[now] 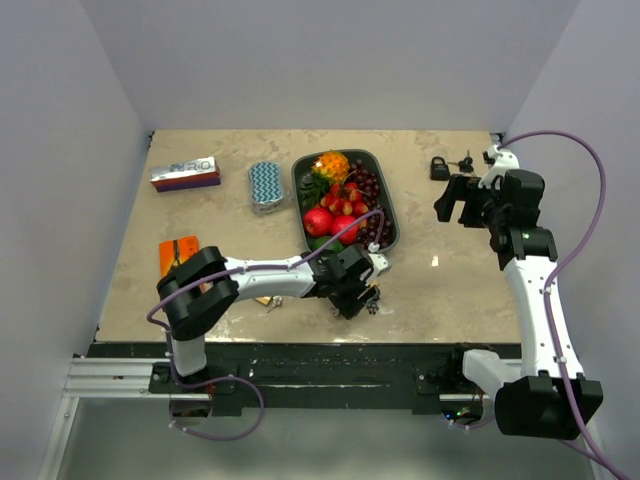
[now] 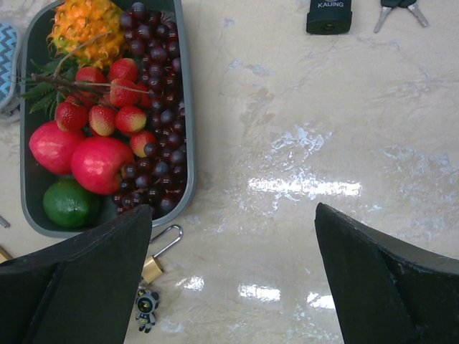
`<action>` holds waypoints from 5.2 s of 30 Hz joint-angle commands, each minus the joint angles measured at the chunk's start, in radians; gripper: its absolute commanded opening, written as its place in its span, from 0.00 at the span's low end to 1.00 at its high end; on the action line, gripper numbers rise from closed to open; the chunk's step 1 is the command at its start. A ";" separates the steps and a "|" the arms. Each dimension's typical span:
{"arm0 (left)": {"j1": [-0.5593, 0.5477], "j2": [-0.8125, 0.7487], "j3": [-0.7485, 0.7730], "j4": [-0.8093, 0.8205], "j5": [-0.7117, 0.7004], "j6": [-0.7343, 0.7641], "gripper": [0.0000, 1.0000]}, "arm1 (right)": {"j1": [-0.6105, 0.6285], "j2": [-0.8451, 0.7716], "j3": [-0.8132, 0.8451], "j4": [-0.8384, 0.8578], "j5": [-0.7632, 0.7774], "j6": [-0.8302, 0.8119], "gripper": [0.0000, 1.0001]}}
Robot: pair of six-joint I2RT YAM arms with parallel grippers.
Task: Lock with the key
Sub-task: Pick up the lock from the center of the board.
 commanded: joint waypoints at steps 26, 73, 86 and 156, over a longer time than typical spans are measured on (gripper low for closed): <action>0.243 -0.010 0.813 0.026 0.024 -0.393 0.00 | -0.006 -0.162 -0.093 0.140 -0.306 0.114 0.95; 0.287 0.040 0.795 0.138 0.147 -0.874 0.00 | 0.404 -0.001 -0.209 0.912 0.204 0.319 0.16; 0.379 -0.126 0.518 0.263 0.199 -0.815 0.99 | 0.376 -0.053 -0.182 0.824 0.122 0.406 0.00; 0.510 -0.543 0.068 -0.089 0.994 0.869 0.00 | 0.335 0.183 0.096 0.269 -0.765 0.121 0.99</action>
